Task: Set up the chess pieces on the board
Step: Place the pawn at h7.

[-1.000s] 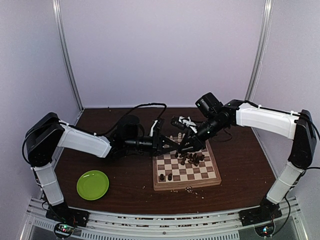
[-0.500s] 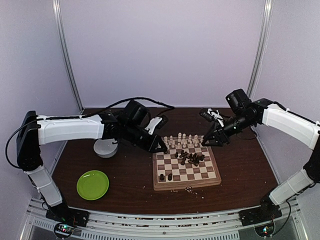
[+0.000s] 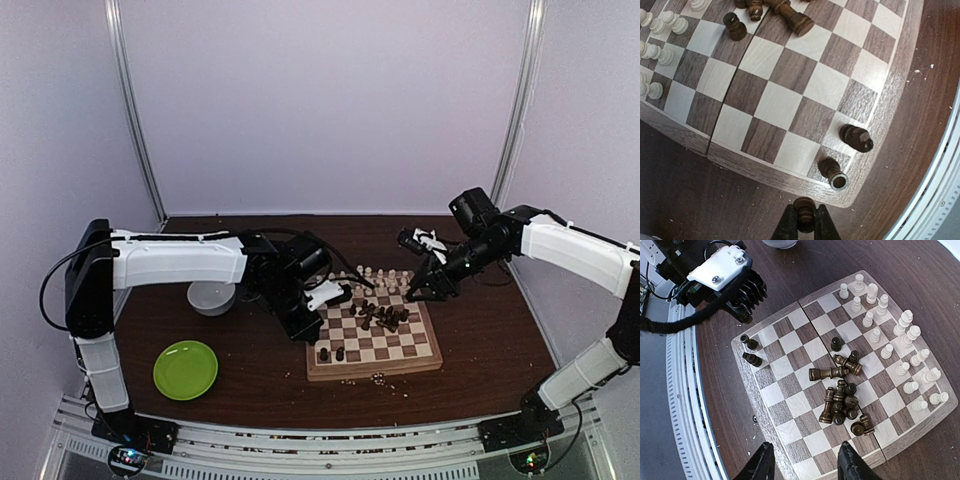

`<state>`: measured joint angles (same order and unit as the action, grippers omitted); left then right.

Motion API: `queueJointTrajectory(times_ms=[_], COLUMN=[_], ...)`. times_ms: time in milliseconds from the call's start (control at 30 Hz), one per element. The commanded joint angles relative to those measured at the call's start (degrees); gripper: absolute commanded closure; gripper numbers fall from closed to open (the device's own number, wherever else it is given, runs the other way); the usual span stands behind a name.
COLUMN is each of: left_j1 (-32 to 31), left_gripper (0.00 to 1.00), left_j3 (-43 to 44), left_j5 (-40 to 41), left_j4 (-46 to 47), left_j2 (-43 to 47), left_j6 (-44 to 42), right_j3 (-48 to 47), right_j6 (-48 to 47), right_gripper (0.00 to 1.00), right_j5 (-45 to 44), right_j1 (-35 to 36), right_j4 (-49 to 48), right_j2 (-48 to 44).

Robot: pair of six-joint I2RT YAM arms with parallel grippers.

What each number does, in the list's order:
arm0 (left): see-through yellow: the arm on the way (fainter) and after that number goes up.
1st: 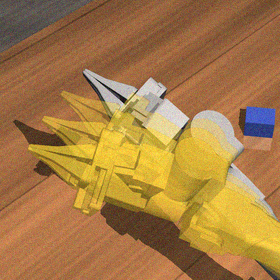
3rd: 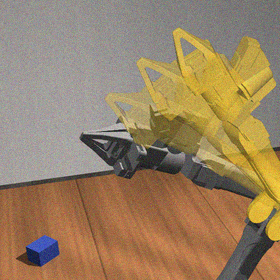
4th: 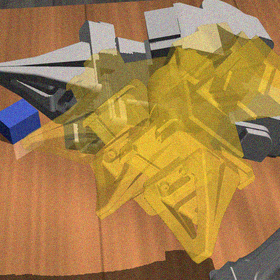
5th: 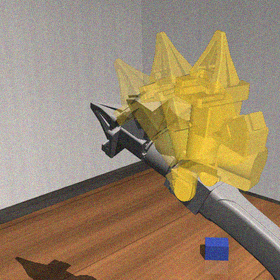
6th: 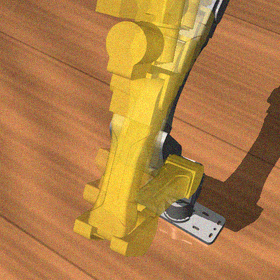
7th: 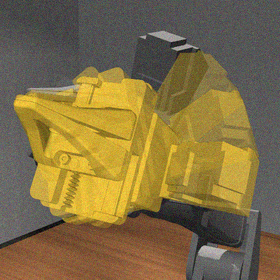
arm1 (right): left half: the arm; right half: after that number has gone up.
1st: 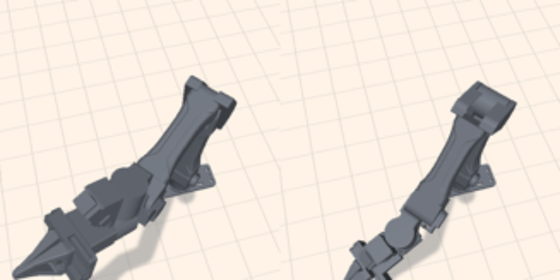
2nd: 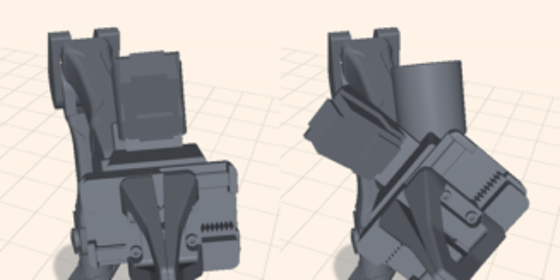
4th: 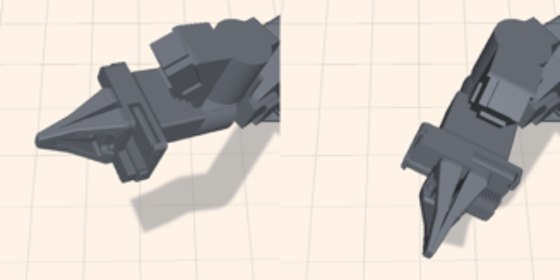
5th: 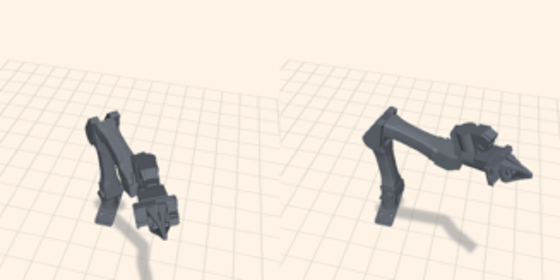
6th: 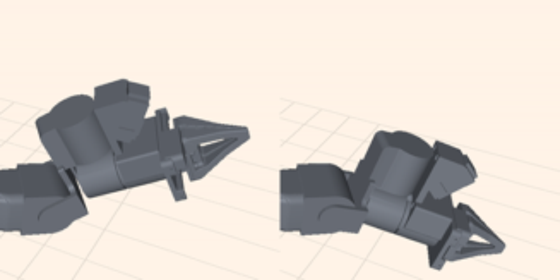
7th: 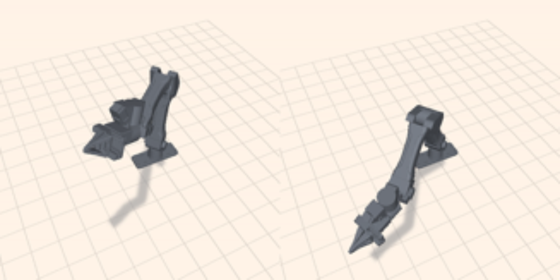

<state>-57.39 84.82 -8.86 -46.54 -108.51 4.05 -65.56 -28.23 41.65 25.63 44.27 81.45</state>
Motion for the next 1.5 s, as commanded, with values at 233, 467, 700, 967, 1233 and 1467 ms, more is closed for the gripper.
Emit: queueJointTrajectory(times_ms=[233,467,700,967,1233,1467], left_j1=[-1.33,-1.33,-1.33,-1.33,-1.33,-1.33], left_gripper=[0.98,0.98,0.97,0.97,0.95,0.93], left_j3=[2.43,2.56,2.83,3.06,3.17,2.75], left_j5=[3.89,2.45,1.15,1.53,2.31,3.09], left_j4=[4.27,7.38,7.25,7.3,6.96,6.59], left_j2=[-2.7,-4.63,-6.01,-6.86,-7.49,-7.36], left_j6=[-1.61,-0.97,-0.88,-0.87,-1.32,-1.55], right_j3=[0.82,0.7,0.75,0.62,0.56,0.53], right_j6=[-1.74,-1.82,-2.65,-3.39,-3.85,-3.94], right_gripper=[0.57,0.57,0.58,0.58,0.58,0.58], right_j5=[-1.24,-1.14,-1.48,-1.58,-1.68,-2.12], right_j1=[-0.28,-0.25,-0.29,-0.23,-0.23,-0.24], right_j4=[-0.72,-0.5,-0.01,0.55,0.88,0.89], right_j2=[0.72,1.28,1.33,2.06,2.4,2.32])
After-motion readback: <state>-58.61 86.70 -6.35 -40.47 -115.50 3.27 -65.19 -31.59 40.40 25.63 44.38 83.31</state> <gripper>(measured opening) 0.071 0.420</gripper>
